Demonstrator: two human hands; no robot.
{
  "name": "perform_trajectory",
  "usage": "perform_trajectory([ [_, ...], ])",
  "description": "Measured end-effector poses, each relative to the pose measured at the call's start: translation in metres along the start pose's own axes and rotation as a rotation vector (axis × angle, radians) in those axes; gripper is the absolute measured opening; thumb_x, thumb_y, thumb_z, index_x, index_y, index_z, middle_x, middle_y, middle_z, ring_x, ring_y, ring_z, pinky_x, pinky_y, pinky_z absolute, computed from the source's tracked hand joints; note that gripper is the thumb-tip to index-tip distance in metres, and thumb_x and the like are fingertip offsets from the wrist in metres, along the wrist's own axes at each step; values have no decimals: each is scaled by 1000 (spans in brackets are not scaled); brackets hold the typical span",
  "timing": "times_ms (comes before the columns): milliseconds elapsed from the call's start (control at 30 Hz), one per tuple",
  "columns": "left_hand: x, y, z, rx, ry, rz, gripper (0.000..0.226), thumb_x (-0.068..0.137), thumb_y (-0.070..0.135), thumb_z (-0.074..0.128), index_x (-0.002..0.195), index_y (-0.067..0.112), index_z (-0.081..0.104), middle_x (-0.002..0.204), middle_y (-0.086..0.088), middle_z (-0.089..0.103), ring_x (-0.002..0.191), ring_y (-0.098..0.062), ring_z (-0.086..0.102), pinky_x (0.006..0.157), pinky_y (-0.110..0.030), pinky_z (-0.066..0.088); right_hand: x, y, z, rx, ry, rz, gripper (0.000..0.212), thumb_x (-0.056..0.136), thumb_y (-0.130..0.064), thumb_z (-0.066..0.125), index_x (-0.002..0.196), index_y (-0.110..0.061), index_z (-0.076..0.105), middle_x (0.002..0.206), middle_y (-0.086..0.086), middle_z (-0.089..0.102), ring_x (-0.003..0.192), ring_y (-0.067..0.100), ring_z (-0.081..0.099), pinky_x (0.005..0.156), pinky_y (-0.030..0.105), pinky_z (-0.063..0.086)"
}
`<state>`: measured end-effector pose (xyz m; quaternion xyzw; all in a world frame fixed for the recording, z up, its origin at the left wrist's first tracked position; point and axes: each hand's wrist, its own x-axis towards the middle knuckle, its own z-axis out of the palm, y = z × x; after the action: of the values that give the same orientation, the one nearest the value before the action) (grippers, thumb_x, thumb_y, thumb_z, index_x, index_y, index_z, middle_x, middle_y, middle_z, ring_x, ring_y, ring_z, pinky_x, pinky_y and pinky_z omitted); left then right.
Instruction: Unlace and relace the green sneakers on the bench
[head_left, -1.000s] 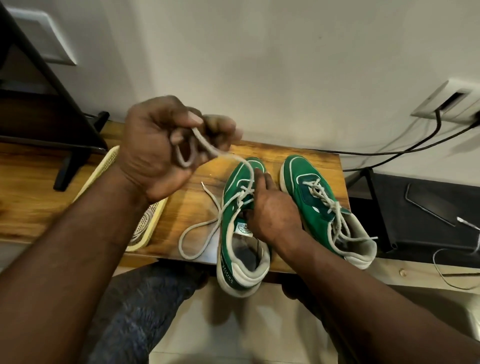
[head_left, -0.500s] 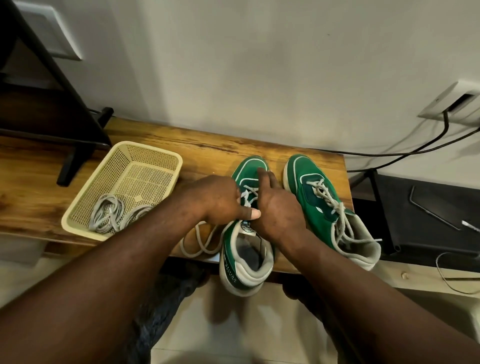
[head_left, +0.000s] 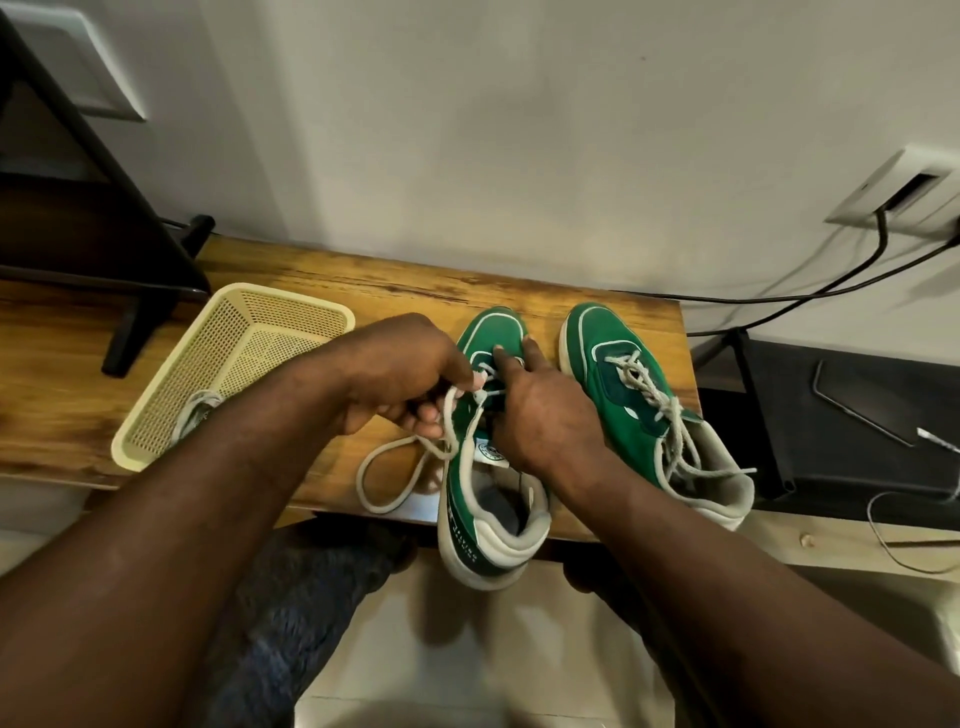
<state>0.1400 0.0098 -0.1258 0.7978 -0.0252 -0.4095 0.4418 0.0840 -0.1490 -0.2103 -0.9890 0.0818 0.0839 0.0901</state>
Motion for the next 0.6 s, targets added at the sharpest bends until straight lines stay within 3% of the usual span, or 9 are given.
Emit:
perform_trajectory([
  [100, 4, -3, -3, 30, 34, -1, 19, 98, 9, 63, 96, -7, 73, 71, -14, 63, 51, -19, 54, 54, -30, 55, 0, -2, 1, -6, -18, 2, 92, 91, -24, 72, 167, -29, 20, 176, 8, 7, 129, 37, 61, 97, 45, 58],
  [200, 7, 1, -9, 458, 56, -45, 18, 95, 18, 67, 83, 6, 74, 70, -5, 71, 58, -18, 63, 52, -24, 51, 0, 1, -1, 34, -37, -19, 87, 92, -28, 71, 166, -29, 24, 176, 5, 7, 131, 37, 59, 102, 46, 56],
  [300, 9, -5, -17, 843, -99, -206, 16, 92, 23, 74, 78, 15, 77, 67, 6, 72, 64, -12, 65, 44, -16, 44, 3, 9, -9, 102, -94, -67, 81, 94, -35, 69, 164, -30, 28, 177, 1, 7, 138, 35, 54, 114, 48, 47],
  [367, 12, -12, -22, 806, -74, -194, 9, 88, 21, 78, 86, 13, 80, 84, -2, 78, 77, -20, 74, 58, -24, 54, 5, 12, -15, 118, -137, -104, 80, 94, -39, 69, 164, -31, 30, 177, -2, 8, 141, 33, 53, 116, 47, 45],
  [433, 15, -13, -23, 594, 114, -68, 7, 91, 15, 73, 92, 9, 77, 92, -10, 78, 82, -26, 76, 74, -35, 61, 7, 13, -20, 117, -166, -121, 79, 95, -41, 68, 164, -32, 30, 176, -3, 9, 143, 31, 51, 117, 45, 42],
  [500, 19, -10, -16, 450, 266, 76, 7, 94, 20, 71, 94, 14, 75, 91, -8, 76, 82, -27, 76, 81, -44, 65, 7, 12, -24, 133, -178, -113, 78, 95, -44, 67, 163, -30, 30, 176, 0, 12, 146, 31, 47, 118, 44, 39],
  [600, 23, -7, 4, 541, 160, 106, 26, 94, 47, 73, 88, 22, 77, 85, -1, 76, 79, -21, 74, 79, -40, 63, 7, 10, -29, 195, -199, -74, 80, 92, -50, 63, 162, -24, 34, 170, 8, 31, 145, 32, 46, 117, 45, 42],
])
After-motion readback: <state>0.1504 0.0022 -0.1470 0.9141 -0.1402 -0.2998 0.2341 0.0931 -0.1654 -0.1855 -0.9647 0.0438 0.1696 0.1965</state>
